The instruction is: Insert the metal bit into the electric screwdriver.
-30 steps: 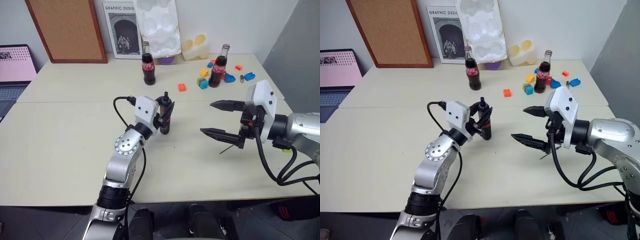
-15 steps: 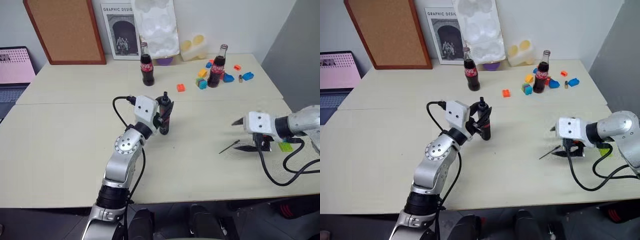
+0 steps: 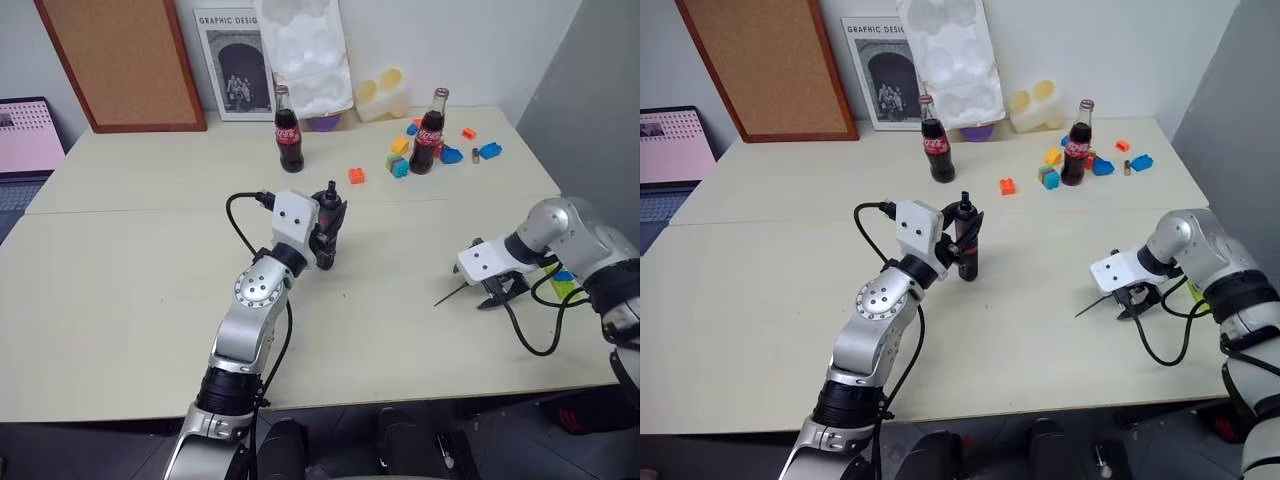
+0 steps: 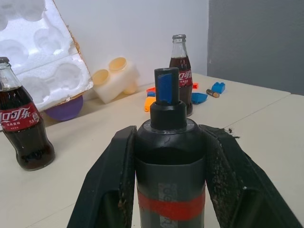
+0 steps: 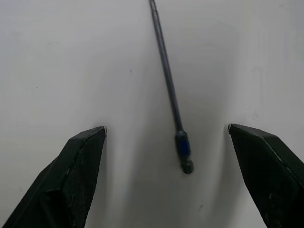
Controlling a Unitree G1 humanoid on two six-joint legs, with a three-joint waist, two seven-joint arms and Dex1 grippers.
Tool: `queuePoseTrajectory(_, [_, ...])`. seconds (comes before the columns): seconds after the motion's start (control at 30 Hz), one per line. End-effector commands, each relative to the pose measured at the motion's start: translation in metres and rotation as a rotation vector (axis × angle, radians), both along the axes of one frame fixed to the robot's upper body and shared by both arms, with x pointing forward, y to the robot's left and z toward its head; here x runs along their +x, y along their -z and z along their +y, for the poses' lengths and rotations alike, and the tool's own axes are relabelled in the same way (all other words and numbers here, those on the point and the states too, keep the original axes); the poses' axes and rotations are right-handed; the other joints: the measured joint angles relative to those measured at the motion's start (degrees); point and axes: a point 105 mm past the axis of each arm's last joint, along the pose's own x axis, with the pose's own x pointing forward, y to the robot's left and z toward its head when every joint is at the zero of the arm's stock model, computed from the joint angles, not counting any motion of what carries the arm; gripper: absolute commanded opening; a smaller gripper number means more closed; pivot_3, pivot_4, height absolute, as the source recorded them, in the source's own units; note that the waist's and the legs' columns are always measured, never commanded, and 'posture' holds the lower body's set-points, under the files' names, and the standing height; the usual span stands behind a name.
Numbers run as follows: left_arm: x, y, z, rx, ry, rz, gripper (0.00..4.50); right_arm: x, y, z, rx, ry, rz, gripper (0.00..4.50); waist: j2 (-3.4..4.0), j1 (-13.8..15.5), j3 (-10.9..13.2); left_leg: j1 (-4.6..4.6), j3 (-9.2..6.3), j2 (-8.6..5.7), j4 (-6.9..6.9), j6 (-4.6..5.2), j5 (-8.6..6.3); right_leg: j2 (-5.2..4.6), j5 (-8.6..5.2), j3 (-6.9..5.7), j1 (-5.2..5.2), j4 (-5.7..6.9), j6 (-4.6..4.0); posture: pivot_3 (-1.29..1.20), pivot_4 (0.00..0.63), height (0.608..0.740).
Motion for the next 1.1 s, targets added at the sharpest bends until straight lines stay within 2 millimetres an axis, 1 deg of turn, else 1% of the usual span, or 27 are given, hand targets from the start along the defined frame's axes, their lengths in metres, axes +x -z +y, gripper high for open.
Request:
queuePoseTrajectory(0.03, [0.003, 0.021, 0.010, 0.035, -0.054, 0.071, 1.66, 0.003, -0.005, 0.002, -0.017, -0.012, 0.025, 3.95, 0.00, -0.01, 0.00, 0.02, 0.00, 0.01, 0.00, 0.00, 0.00, 0.00, 0.00, 0.00, 0.01, 0.00, 0.00, 0.00, 0.150, 0.740])
queuePoseTrajectory(0.07, [0.003, 0.021, 0.010, 0.034, -0.056, 0.073, 1.66, 0.003, -0.005, 0.005, -0.011, -0.020, 0.033, 3.84, 0.01, -0.01, 0.00, 0.02, 0.00, 0.00, 0.00, 0.00, 0.00, 0.00, 0.00, 0.00, 0.02, 0.01, 0.00, 0.00, 0.150, 0.740])
queuePoseTrajectory(0.13, [0.002, 0.022, 0.011, 0.032, -0.060, 0.076, 1.66, 0.001, -0.005, 0.012, 0.006, -0.041, 0.055, 3.35, 0.01, -0.03, -0.01, 0.02, 0.00, 0.01, 0.00, 0.00, 0.00, 0.00, 0.00, 0.00, 0.02, 0.01, 0.00, 0.00, 0.150, 0.740])
queuePoseTrajectory(0.2, [0.001, 0.023, 0.011, 0.032, -0.062, 0.079, 1.66, -0.003, -0.005, 0.019, 0.023, -0.059, 0.080, 2.96, 0.02, -0.12, -0.01, 0.03, 0.00, 0.01, 0.00, 0.00, 0.00, 0.00, 0.00, 0.01, 0.02, 0.01, 0.00, 0.00, 0.150, 0.740])
queuePoseTrajectory(0.27, [0.000, 0.023, 0.011, 0.032, -0.062, 0.081, 1.66, -0.004, -0.005, 0.022, 0.019, -0.073, 0.085, 2.56, 0.05, -0.17, -0.03, 0.05, 0.00, 0.01, 0.00, 0.00, 0.00, 0.00, 0.01, 0.01, 0.03, 0.04, -0.01, 0.00, 0.150, 0.740])
queuePoseTrajectory(0.37, [-0.001, 0.024, 0.010, 0.033, -0.061, 0.086, 1.66, -0.006, -0.003, 0.023, 0.011, -0.078, 0.086, 1.71, 0.07, -0.10, -0.04, 0.06, -0.02, 0.01, 0.00, 0.00, 0.00, 0.01, 0.01, 0.00, 0.03, 0.07, -0.02, 0.00, 0.150, 0.740])
queuePoseTrajectory(0.5, [0.000, 0.024, 0.006, 0.042, -0.045, 0.083, 1.66, -0.006, 0.001, 0.020, -0.010, -0.073, 0.081, 0.84, 0.08, -0.06, -0.05, 0.05, -0.02, -0.01, 0.01, 0.00, 0.00, 0.00, 0.01, 0.00, 0.06, 0.02, -0.01, 0.00, 0.150, 0.740])
queuePoseTrajectory(0.63, [-0.001, 0.023, 0.005, 0.050, -0.035, 0.077, 1.66, -0.007, 0.001, 0.014, -0.027, -0.063, 0.086, 0.09, 0.09, -0.07, -0.05, 0.07, -0.02, 0.00, 0.00, 0.00, 0.00, 0.00, 0.01, 0.00, 0.06, 0.03, -0.02, 0.00, 0.150, 0.740])
queuePoseTrajectory(0.67, [0.000, 0.023, 0.005, 0.052, -0.035, 0.076, 1.66, -0.008, 0.001, 0.013, -0.029, -0.059, 0.089, 0.00, 0.09, -0.07, -0.05, 0.06, -0.02, 0.00, 0.00, 0.00, 0.00, 0.00, 0.01, 0.00, 0.06, 0.03, -0.02, 0.00, 0.150, 0.740])
queuePoseTrajectory(0.77, [0.000, 0.023, 0.006, 0.058, -0.033, 0.076, 1.66, -0.010, 0.001, 0.012, -0.023, -0.048, 0.099, 0.00, 0.09, -0.06, -0.05, 0.06, -0.02, -0.01, 0.01, 0.00, 0.00, 0.00, 0.01, 0.00, 0.07, 0.03, -0.02, 0.00, 0.150, 0.740])
queuePoseTrajectory(0.9, [0.000, 0.024, 0.004, 0.066, -0.006, 0.091, 1.66, -0.011, -0.004, 0.016, 0.017, -0.038, 0.090, 0.00, 0.09, -0.07, -0.05, 0.06, -0.04, 0.00, 0.00, 0.00, 0.00, 0.00, 0.00, -0.01, 0.06, 0.03, -0.02, 0.00, 0.150, 0.740])
queuePoseTrajectory(0.97, [-0.001, 0.023, 0.004, 0.070, 0.001, 0.081, 1.66, -0.011, -0.011, 0.021, 0.069, -0.027, 0.076, 0.00, 0.09, -0.07, -0.05, 0.06, -0.04, 0.00, 0.00, 0.00, 0.00, 0.01, 0.00, -0.01, 0.07, 0.03, -0.02, 0.00, 0.150, 0.740])
queuePoseTrajectory(1.03, [-0.004, 0.019, 0.002, 0.064, 0.036, 0.067, 1.66, -0.011, -0.032, 0.037, 0.238, -0.001, 0.029, 0.00, 0.09, -0.08, -0.05, 0.04, -0.05, 0.00, 0.00, 0.00, 0.00, 0.00, 0.00, -0.01, 0.06, 0.02, -0.02, 0.00, 0.150, 0.740])
queuePoseTrajectory(1.1, [-0.006, 0.015, 0.003, 0.046, 0.062, 0.067, 1.66, -0.017, -0.054, 0.050, 0.418, 0.034, 0.003, 0.00, 0.10, -0.02, -0.05, 0.02, -0.06, -0.01, -0.01, 0.00, 0.00, 0.00, 0.00, 0.00, 0.04, 0.03, -0.02, 0.00, 0.150, 0.740])
